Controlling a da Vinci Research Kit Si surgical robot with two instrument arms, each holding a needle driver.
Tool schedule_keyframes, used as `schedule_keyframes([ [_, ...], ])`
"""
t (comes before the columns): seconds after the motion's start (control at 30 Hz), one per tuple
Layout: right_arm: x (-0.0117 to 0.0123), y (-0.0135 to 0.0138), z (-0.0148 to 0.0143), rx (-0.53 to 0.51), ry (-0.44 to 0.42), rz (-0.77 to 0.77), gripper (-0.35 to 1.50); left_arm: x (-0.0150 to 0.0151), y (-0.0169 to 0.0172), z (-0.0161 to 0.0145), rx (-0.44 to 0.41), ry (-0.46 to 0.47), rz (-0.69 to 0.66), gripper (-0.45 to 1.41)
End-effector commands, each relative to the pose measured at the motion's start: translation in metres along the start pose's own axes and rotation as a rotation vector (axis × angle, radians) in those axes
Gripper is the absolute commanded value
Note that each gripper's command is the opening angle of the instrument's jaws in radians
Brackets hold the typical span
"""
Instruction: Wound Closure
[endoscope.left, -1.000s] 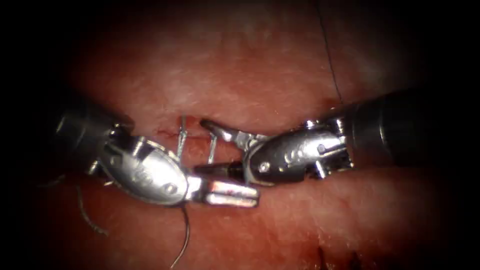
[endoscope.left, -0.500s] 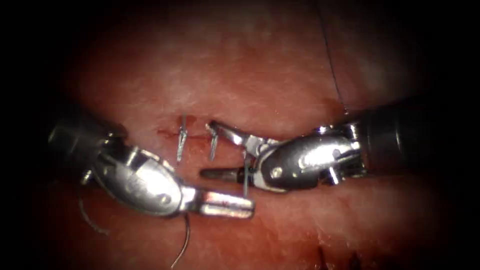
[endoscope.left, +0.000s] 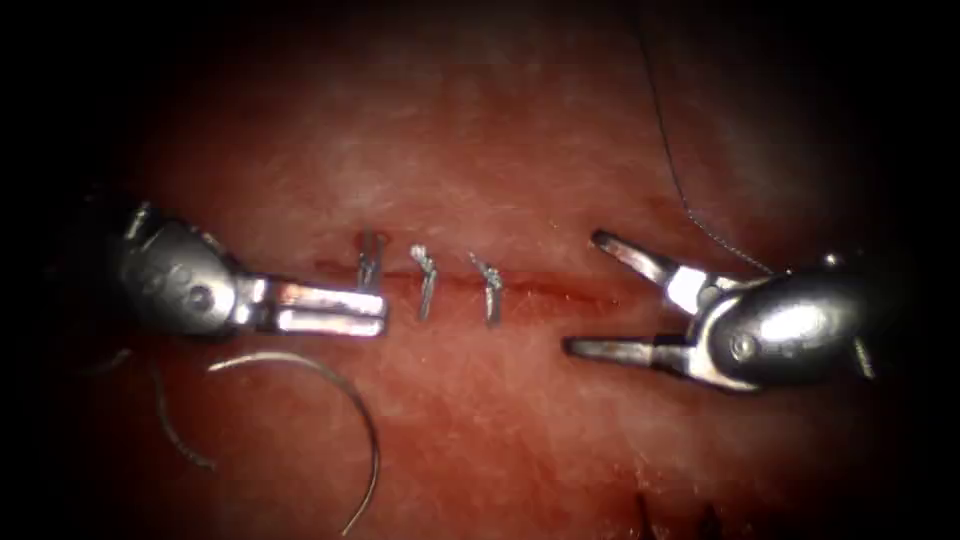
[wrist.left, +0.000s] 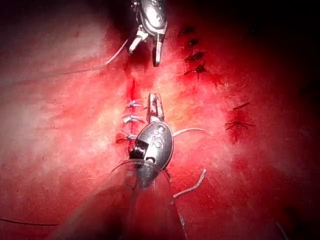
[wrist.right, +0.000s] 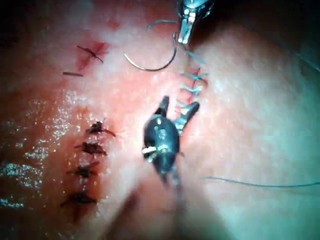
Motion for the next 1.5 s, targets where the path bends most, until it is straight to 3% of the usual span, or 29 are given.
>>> schedule_keyframes([
  [0.03,-0.0003,-0.0008,0.0001,-0.010,-0.008,0.005,1.48,-0.0012,0.0005,0.0001,0.005,-0.011,-0.004,-0.45],
  [0.2,-0.0005,-0.0009,0.0002,-0.017,-0.015,0.005,1.48,-0.0053,-0.0021,-0.0006,0.058,-0.082,0.006,-0.45],
  [0.23,-0.0005,-0.0009,0.0003,-0.018,-0.015,0.004,1.48,-0.0074,-0.0028,-0.0008,0.073,-0.122,0.004,-0.45],
  [0.43,-0.0007,-0.0010,0.0004,-0.020,-0.016,0.002,1.48,-0.0119,-0.0037,-0.0013,0.102,-0.174,-0.021,-0.45],
  [0.47,-0.0007,-0.0011,0.0005,-0.021,-0.016,0.002,1.48,-0.0135,-0.0041,-0.0017,0.114,-0.182,-0.050,-0.32],
  [0.5,-0.0007,-0.0011,0.0005,-0.021,-0.016,0.002,1.48,-0.0135,-0.0041,-0.0017,0.114,-0.182,-0.050,-0.32],
  [0.53,-0.0007,-0.0011,0.0005,-0.021,-0.017,0.001,1.48,-0.0141,-0.0042,-0.0019,0.118,-0.185,-0.063,-0.15],
  [0.57,-0.0008,-0.0012,0.0006,-0.021,-0.017,0.001,1.48,-0.0146,-0.0044,-0.0021,0.122,-0.189,-0.083,0.17],
  [0.6,-0.0008,-0.0012,0.0006,-0.022,-0.017,0.001,1.48,-0.0152,-0.0046,-0.0025,0.131,-0.201,-0.113,0.37],
  [0.73,-0.0009,-0.0012,0.0007,-0.023,-0.017,0.000,1.48,-0.0164,-0.0049,-0.0043,0.172,-0.294,-0.218,0.98],
  [0.83,-0.0009,-0.0012,0.0007,-0.023,-0.017,-0.001,1.48,-0.0164,-0.0049,-0.0050,0.181,-0.335,-0.229,1.08],
  [0.93,-0.0010,-0.0012,0.0007,-0.023,-0.017,-0.001,1.48,-0.0156,-0.0051,-0.0058,0.205,-0.371,-0.247,1.06],
  [0.97,-0.0010,-0.0012,0.0007,-0.023,-0.017,-0.001,1.46,-0.0143,-0.0052,-0.0059,0.228,-0.385,-0.268,0.95],
  [1.0,-0.0010,-0.0012,0.0007,-0.023,-0.017,-0.001,1.46,-0.0143,-0.0052,-0.0059,0.228,-0.385,-0.268,0.95],
  [1.07,-0.0011,-0.0013,0.0007,-0.025,-0.015,-0.002,1.46,-0.0096,-0.0047,-0.0054,0.225,-0.389,-0.303,0.85],
  [1.13,-0.0011,-0.0013,0.0007,-0.025,-0.016,-0.002,1.46,-0.0082,-0.0043,-0.0052,0.218,-0.382,-0.289,0.81],
  [1.23,-0.0011,-0.0012,0.0007,-0.024,-0.018,-0.002,1.46,-0.0038,-0.0034,-0.0042,0.216,-0.346,-0.248,0.69],
  [1.3,-0.0011,-0.0013,0.0007,-0.024,-0.018,-0.002,1.46,-0.0029,-0.0032,-0.0040,0.217,-0.341,-0.226,0.66],
  [1.33,-0.0011,-0.0013,0.0007,-0.024,-0.018,-0.002,1.46,-0.0008,-0.0030,-0.0036,0.235,-0.313,-0.202,0.63],
  [1.5,-0.0011,-0.0013,0.0006,-0.022,-0.021,-0.002,1.46,0.0023,-0.0021,-0.0031,0.242,-0.223,-0.167,0.61],
])
